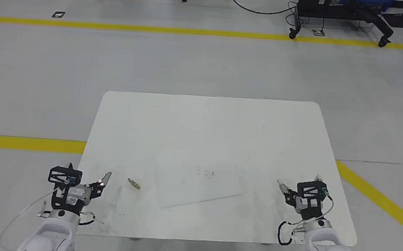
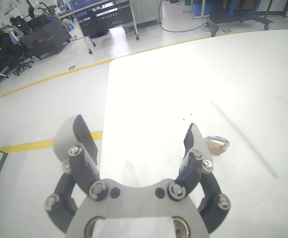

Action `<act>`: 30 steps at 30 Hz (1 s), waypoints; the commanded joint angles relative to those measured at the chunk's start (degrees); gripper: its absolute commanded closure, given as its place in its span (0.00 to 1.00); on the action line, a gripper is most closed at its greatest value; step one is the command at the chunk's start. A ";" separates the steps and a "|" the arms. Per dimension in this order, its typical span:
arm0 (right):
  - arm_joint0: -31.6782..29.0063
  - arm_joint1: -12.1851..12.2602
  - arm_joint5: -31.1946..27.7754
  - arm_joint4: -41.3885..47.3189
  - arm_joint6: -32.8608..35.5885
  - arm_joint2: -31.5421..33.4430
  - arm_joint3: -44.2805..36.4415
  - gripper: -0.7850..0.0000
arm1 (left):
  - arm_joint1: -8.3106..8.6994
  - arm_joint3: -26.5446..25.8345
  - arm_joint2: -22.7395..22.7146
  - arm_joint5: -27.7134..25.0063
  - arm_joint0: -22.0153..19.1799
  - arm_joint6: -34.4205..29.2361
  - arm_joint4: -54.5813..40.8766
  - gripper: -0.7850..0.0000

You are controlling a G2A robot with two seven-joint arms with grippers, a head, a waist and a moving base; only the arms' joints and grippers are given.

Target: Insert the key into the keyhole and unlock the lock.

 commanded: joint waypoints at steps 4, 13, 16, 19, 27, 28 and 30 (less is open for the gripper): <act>0.00 0.00 0.00 0.00 0.00 0.00 0.00 0.00 | 0.00 0.00 0.00 0.00 0.00 0.00 0.00 0.00; 0.00 0.00 0.00 0.00 0.00 0.00 0.00 0.00 | 0.00 0.00 0.00 0.00 0.00 0.00 0.00 0.00; 0.00 0.00 0.00 0.00 0.00 0.00 0.00 0.00 | 0.00 0.00 0.00 0.00 0.00 0.00 0.00 0.00; 0.00 0.00 0.00 0.00 0.00 0.00 0.00 0.00 | 0.00 0.00 0.00 0.00 0.00 0.00 0.00 0.00; 7.55 -0.52 -4.55 -5.91 3.50 -8.70 -0.82 0.00 | 0.00 0.00 0.00 0.00 0.00 0.00 0.00 0.00; 9.07 -0.72 -5.30 -6.12 4.06 -10.61 -0.08 0.00 | 0.00 0.00 0.00 0.00 0.00 0.00 0.00 0.00; 12.10 -1.23 -6.60 -4.74 6.03 -14.08 1.98 0.00 | 0.00 0.00 0.00 0.00 0.00 0.00 0.00 0.00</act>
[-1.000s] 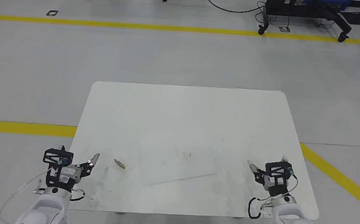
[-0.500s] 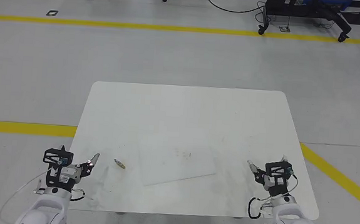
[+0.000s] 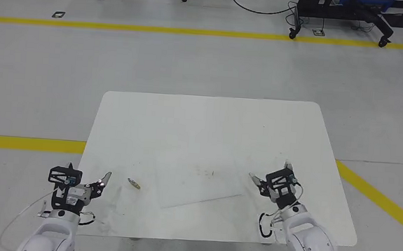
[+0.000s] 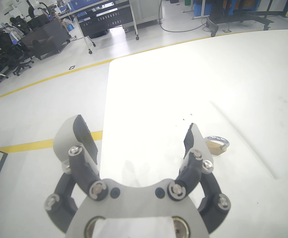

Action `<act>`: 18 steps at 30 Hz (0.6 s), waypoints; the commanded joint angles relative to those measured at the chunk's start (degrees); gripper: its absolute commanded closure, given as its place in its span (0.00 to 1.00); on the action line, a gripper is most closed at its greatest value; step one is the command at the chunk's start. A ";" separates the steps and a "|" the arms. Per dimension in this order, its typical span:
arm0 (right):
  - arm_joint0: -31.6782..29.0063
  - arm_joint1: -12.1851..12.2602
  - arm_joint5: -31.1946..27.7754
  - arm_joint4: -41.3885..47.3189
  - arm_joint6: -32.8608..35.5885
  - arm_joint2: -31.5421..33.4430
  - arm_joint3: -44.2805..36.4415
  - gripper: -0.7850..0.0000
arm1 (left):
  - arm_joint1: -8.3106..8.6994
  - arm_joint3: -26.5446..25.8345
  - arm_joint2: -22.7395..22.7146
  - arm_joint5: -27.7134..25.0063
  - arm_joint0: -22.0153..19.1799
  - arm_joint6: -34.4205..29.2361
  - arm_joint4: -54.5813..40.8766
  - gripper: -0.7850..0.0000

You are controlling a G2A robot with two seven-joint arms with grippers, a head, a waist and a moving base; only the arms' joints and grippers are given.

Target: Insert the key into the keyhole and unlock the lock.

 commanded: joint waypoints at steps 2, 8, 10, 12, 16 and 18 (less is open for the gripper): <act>4.49 -0.63 -1.28 2.61 3.11 -3.75 3.12 0.00 | 0.00 0.00 0.00 0.00 0.00 0.00 0.00 0.00; 4.84 -0.68 -1.06 2.54 3.27 -3.91 3.37 0.00 | 0.00 0.00 0.00 0.00 0.00 0.00 0.00 0.00; 4.84 -0.68 -1.06 2.54 3.27 -3.91 3.37 0.00 | 0.00 0.00 0.00 0.00 0.00 0.00 0.00 0.00; 4.62 -0.77 -3.89 5.37 3.83 -4.60 3.02 0.00 | 0.00 0.00 0.00 0.00 0.00 0.00 0.00 0.00; 5.52 -0.95 -8.64 7.78 10.07 -7.37 2.07 0.00 | 0.00 0.00 0.00 0.00 0.00 0.00 0.00 0.00; 6.72 -1.07 -11.04 7.97 15.69 -9.53 2.08 0.00 | 0.00 0.00 0.00 0.00 0.00 0.00 0.00 0.00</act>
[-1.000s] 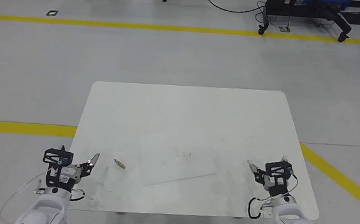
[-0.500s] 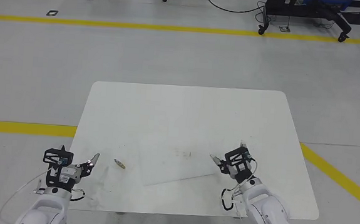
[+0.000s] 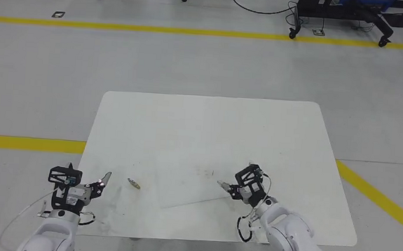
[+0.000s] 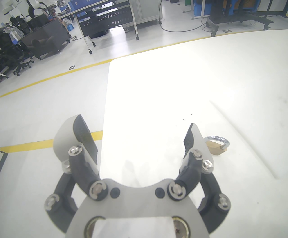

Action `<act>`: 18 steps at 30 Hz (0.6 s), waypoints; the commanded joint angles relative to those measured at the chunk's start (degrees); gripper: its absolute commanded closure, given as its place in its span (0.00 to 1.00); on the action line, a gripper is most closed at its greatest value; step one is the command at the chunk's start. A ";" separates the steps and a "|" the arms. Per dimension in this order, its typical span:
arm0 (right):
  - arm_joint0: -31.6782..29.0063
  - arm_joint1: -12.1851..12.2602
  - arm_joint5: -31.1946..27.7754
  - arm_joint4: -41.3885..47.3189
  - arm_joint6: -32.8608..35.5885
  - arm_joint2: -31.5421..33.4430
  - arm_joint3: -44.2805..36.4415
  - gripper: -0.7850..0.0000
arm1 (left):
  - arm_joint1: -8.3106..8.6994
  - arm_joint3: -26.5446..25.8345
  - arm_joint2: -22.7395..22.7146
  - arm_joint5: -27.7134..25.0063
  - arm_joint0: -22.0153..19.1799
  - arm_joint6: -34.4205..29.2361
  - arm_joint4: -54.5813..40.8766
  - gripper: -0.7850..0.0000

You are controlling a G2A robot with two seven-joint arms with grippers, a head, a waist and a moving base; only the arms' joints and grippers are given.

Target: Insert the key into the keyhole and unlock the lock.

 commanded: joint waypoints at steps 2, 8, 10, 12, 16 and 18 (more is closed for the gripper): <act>1.75 -0.36 -2.04 2.77 7.43 -2.80 0.31 0.20 | 0.00 0.00 0.00 0.00 0.00 0.00 0.00 0.00; 6.25 -1.36 1.28 10.07 13.51 -5.19 3.96 0.42 | 0.00 0.00 0.00 0.00 0.00 0.00 0.00 0.00; 7.72 -1.74 2.13 12.48 13.73 -5.92 5.57 0.53 | 0.00 0.00 0.00 0.00 0.00 0.00 0.00 0.00; 8.96 -2.05 2.01 14.18 13.51 -6.75 6.78 0.56 | 0.00 0.00 0.00 0.00 0.00 0.00 0.00 0.00; 10.94 -2.50 2.93 15.15 13.37 -7.97 8.55 0.58 | 0.00 0.00 0.00 0.00 0.00 0.00 0.00 0.00; 11.84 -2.74 4.11 15.24 13.29 -8.51 9.25 0.60 | 0.00 0.00 0.00 0.00 0.00 0.00 0.00 0.00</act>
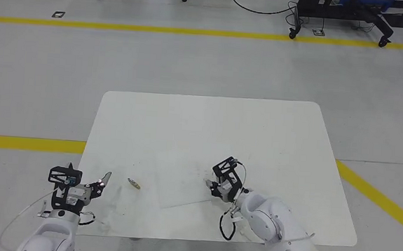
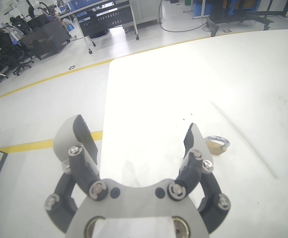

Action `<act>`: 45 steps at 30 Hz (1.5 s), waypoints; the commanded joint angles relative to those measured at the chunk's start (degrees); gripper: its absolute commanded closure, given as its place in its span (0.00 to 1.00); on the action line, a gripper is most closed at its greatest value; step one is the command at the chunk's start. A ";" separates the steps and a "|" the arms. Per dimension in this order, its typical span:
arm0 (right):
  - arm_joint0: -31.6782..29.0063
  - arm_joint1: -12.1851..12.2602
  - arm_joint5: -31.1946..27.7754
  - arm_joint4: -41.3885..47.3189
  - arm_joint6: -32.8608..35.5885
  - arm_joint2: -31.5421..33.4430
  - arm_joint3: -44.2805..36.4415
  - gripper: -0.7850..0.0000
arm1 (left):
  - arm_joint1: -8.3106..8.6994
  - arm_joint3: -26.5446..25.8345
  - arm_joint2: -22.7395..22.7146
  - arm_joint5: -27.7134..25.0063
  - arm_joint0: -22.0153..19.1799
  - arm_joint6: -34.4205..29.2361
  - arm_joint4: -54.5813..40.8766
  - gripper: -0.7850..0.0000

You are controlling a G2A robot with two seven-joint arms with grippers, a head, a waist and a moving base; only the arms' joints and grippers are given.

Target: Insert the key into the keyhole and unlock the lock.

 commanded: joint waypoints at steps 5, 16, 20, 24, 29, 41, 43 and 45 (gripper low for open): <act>2.86 -0.73 4.01 -1.45 -0.30 -1.91 2.69 1.00 | 0.00 0.00 0.00 0.00 0.00 0.00 0.00 0.00; -1.66 0.08 4.84 -5.63 -3.79 1.33 -4.42 1.00 | 0.00 0.00 0.00 0.00 0.00 0.00 0.00 0.00; -5.90 0.77 0.45 -3.66 -10.18 4.69 -9.12 1.00 | 0.00 0.00 0.00 0.00 0.00 0.00 0.00 0.00; -9.59 1.20 -8.23 8.09 -18.68 9.27 -8.16 1.00 | 0.00 0.00 0.00 0.00 0.00 0.00 0.00 0.00; -9.53 1.46 -22.56 32.43 -18.59 12.98 1.16 1.00 | 0.00 0.00 0.00 0.00 0.00 0.00 0.00 0.00; -8.37 2.08 -27.94 36.89 -15.94 15.71 7.21 1.00 | -0.01 -0.54 -0.42 4.63 0.25 3.53 6.36 0.00; -8.37 2.08 -27.94 36.89 -15.94 15.71 7.21 1.00 | -0.28 -2.83 0.34 1.97 1.15 3.48 0.87 0.00; -8.53 2.05 -27.42 36.67 -15.96 15.48 7.25 1.00 | -0.26 -5.32 0.06 -5.32 1.34 -1.08 -8.17 0.00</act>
